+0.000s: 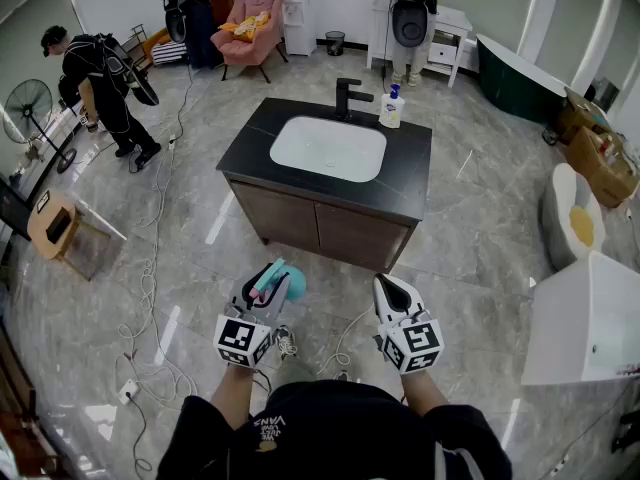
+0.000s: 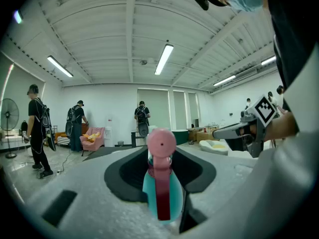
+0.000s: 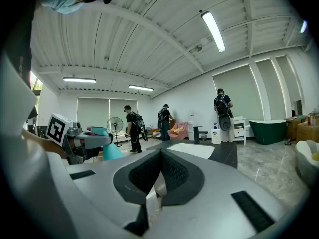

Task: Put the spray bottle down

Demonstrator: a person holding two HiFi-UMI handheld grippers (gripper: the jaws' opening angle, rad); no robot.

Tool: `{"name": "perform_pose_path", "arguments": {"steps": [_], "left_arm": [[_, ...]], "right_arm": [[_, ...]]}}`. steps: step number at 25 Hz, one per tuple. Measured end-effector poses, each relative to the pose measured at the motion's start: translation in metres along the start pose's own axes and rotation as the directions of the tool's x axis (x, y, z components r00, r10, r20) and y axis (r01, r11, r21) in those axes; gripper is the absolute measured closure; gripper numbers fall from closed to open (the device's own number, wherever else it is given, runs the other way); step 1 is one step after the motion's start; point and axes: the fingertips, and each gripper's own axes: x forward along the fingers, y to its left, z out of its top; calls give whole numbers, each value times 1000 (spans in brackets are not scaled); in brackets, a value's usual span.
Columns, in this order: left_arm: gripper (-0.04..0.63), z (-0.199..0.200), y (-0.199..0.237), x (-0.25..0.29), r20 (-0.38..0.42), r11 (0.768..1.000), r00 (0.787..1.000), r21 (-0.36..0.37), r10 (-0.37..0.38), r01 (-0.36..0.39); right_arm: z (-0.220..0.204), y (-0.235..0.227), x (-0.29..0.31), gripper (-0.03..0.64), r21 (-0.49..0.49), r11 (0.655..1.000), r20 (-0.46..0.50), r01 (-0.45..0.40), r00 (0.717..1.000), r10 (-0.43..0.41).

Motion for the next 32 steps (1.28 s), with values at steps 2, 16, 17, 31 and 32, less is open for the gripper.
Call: {"name": "perform_pose_path", "arguments": {"steps": [2, 16, 17, 31, 32], "left_arm": [[443, 0, 4, 5, -1, 1000, 1000, 0, -5, 5], [443, 1, 86, 59, -8, 998, 998, 1, -65, 65], [443, 3, 96, 64, -8, 997, 997, 4, -73, 73], [443, 10, 225, 98, 13, 985, 985, 35, -171, 170], [443, 10, 231, 100, 16, 985, 985, 34, -173, 172]], "right_arm": [[1, -1, 5, 615, 3, 1000, -2, 2, 1000, -2], [19, -9, 94, 615, 56, 996, 28, 74, 997, -76], [22, -8, 103, 615, 58, 995, 31, 83, 996, -85], [42, 26, 221, 615, 80, 979, 61, 186, 980, -191], [42, 27, 226, 615, 78, 979, 59, 190, 979, -194]]}}
